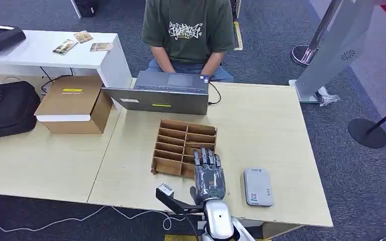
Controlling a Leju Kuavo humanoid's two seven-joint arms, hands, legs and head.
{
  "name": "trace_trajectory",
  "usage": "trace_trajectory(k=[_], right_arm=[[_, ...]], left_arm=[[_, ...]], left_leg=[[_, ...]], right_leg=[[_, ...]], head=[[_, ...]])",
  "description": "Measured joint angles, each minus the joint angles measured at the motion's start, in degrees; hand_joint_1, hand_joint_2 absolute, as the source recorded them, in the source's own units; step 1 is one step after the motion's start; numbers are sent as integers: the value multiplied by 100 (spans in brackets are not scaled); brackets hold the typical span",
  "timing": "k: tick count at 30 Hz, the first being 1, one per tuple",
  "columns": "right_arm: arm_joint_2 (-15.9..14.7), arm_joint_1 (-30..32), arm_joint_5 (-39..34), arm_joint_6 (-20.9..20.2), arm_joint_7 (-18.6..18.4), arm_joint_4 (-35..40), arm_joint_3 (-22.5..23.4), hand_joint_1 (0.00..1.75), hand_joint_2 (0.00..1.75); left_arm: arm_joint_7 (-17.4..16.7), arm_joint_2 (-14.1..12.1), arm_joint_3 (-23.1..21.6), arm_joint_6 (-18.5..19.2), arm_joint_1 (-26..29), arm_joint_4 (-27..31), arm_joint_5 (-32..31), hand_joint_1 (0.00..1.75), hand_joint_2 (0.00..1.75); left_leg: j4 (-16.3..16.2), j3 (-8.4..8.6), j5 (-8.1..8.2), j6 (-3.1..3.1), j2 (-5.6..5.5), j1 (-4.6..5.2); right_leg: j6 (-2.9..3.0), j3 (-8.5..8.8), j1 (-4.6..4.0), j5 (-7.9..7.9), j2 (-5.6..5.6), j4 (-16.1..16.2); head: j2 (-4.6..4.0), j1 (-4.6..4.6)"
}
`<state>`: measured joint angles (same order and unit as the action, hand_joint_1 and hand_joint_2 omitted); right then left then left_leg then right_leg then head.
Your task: Pass the card to the sensor for recognition and then transmit it.
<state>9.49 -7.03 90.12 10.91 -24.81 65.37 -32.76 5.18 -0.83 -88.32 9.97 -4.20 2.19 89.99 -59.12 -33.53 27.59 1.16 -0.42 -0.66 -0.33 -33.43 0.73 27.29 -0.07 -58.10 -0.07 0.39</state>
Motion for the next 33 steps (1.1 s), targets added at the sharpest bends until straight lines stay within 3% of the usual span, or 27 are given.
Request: trace_trajectory(k=[33], right_arm=[[-83,-116,0,46,88,-63,-48,0,175]], left_arm=[[-20,-63,0,57,4,-35,0,0,0]], left_leg=[[0,0,0,0,0,0]], right_leg=[[0,0,0,0,0,0]], head=[[0,0]])
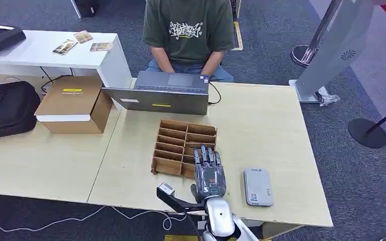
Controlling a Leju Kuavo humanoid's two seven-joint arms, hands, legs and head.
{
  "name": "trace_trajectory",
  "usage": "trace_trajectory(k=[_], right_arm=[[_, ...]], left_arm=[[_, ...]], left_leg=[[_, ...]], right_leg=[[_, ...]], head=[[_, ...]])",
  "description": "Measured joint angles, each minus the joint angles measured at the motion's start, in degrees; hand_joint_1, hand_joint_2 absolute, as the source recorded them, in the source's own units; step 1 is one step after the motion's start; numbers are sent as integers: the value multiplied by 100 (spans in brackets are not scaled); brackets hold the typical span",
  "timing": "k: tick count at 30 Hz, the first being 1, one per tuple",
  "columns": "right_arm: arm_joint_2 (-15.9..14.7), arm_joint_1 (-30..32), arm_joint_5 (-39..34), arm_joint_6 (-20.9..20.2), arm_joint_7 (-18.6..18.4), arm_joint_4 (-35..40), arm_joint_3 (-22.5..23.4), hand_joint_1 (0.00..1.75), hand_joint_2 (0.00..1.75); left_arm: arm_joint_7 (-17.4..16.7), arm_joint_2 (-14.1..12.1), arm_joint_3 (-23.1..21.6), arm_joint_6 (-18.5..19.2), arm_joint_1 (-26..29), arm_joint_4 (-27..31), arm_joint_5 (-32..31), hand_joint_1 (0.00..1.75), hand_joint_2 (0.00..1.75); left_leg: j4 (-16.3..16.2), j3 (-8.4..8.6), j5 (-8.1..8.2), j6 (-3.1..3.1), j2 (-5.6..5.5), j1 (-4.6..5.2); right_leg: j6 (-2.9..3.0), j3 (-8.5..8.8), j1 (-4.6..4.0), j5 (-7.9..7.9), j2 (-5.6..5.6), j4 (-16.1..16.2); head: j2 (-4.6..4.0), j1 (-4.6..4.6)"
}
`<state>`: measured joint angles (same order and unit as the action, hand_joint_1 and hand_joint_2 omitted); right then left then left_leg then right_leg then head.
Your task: Pass the card to the sensor for recognition and then transmit it.
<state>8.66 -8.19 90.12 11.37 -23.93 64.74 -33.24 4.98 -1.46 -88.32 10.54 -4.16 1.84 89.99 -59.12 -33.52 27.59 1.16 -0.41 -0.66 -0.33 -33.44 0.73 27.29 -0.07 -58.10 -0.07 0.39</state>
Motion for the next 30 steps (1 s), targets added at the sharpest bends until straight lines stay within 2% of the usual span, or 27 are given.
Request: trace_trajectory(k=[14,15,17,18,30], right_arm=[[-42,1,0,-40,0,9,0,2,175],[-42,1,0,-40,0,9,0,24,175],[-42,3,0,-42,2,9,0,147,175],[-42,3,2,-42,11,9,0,175,175],[-44,27,2,-57,54,105,0,175,175]], left_arm=[[0,-13,0,-42,1,0,0,0,0],[0,-13,0,-42,1,0,0,0,0],[0,-13,0,-42,1,0,0,0,0],[0,-13,0,-40,1,0,0,0,0],[9,-15,0,-7,2,0,-28,0,0]], left_leg=[[0,0,0,0,0,0],[0,0,0,0,0,0],[0,0,0,0,0,0],[0,0,0,0,0,0],[0,1,0,0,1,0]], right_leg=[[0,0,0,0,0,0],[0,0,0,0,0,0],[0,0,0,0,0,0],[0,0,0,0,0,0],[0,0,0,0,0,0]], head=[[0,0],[0,0],[0,0],[0,0],[0,0]])
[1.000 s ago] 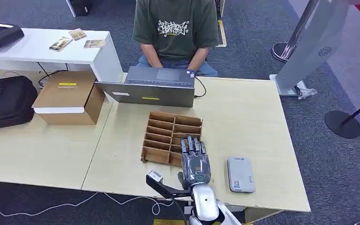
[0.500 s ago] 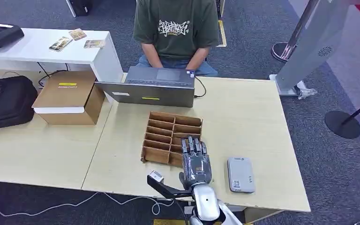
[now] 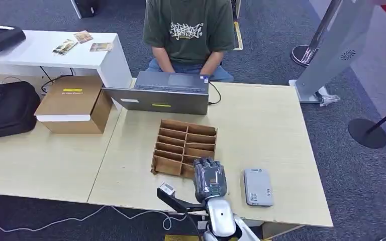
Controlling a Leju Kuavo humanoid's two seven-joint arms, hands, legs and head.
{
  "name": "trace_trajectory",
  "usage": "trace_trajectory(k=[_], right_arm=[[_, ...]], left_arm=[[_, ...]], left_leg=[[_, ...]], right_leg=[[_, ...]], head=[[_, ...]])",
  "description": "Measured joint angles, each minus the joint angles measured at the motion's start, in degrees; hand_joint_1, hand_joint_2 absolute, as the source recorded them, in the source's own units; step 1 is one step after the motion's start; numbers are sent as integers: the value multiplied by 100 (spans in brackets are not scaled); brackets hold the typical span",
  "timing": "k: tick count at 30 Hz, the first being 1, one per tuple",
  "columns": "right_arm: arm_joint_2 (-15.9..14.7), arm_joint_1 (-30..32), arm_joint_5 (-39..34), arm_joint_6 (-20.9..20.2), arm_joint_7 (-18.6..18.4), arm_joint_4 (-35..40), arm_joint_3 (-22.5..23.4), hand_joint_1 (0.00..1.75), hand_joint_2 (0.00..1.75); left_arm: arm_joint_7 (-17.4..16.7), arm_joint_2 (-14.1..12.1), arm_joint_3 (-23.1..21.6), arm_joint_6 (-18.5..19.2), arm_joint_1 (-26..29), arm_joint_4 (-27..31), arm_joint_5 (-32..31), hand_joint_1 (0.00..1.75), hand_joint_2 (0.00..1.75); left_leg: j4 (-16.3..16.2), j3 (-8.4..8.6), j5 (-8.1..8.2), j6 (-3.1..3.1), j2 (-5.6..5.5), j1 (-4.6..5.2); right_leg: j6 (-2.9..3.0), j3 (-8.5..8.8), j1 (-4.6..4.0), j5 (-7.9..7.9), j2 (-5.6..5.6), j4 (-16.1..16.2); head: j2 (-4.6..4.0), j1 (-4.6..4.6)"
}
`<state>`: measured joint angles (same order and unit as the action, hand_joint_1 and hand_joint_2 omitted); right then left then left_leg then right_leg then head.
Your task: Pass the card to the sensor for recognition and then transmit it.
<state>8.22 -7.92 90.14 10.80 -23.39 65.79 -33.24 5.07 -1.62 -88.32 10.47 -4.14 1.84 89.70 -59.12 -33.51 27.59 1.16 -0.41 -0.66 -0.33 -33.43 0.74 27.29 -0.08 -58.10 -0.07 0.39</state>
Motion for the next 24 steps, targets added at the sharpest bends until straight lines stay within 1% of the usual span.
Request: trace_trajectory(k=[19,24], right_arm=[[-4,101,0,24,0,149,4,173,175],[-7,129,0,37,17,188,20,175,175]], left_arm=[[2,0,0,13,-2,0,-109,0,0],[2,0,0,11,-2,0,-133,0,0]], left_leg=[[0,1,0,0,0,0],[0,1,0,0,0,0]], right_leg=[[0,-1,0,0,0,0],[0,-1,0,0,0,0]], head=[[0,0],[0,0]])
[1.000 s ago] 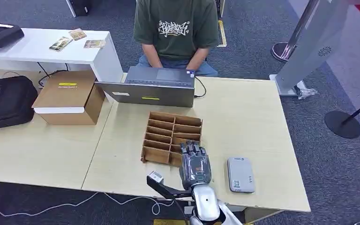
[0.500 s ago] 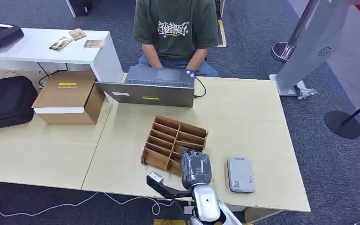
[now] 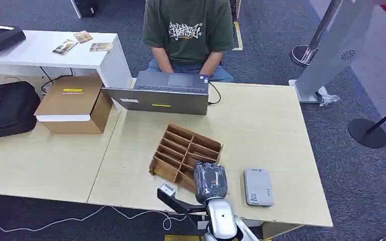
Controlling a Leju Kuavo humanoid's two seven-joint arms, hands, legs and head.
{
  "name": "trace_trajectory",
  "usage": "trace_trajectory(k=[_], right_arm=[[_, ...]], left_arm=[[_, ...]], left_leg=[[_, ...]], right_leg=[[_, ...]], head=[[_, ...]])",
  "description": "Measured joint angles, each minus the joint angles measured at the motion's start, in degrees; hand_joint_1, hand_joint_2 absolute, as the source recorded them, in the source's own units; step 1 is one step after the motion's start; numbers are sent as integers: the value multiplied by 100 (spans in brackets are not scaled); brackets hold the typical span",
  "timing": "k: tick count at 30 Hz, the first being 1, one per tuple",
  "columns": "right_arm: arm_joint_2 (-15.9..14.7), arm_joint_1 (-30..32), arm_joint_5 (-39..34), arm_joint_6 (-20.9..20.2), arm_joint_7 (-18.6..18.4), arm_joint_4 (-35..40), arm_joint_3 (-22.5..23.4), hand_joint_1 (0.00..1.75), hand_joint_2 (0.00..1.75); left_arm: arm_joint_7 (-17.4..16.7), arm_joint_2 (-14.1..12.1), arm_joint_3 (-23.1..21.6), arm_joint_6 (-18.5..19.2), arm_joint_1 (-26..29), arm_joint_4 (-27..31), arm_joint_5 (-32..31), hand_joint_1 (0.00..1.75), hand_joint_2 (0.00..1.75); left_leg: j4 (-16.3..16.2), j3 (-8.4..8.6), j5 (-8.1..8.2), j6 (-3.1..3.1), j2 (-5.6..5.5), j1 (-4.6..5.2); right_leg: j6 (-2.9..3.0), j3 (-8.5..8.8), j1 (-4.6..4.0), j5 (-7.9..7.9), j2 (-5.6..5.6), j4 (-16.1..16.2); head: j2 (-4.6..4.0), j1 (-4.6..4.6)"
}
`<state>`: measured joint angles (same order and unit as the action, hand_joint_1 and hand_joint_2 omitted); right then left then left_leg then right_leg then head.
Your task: Pass the card to the sensor for recognition and then transmit it.
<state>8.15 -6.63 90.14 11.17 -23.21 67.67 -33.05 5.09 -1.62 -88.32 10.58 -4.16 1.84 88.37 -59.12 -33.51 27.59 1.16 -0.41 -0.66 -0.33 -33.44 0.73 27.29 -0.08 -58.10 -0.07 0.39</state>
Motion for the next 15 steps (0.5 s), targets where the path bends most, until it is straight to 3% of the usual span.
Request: trace_trajectory(k=[15], right_arm=[[-20,46,0,197,83,109,39,175,175]], left_arm=[[9,-7,0,-13,3,0,52,0,0]], left_leg=[[0,0,0,0,1,0]], right_leg=[[0,0,0,0,0,0]], head=[[0,0]])
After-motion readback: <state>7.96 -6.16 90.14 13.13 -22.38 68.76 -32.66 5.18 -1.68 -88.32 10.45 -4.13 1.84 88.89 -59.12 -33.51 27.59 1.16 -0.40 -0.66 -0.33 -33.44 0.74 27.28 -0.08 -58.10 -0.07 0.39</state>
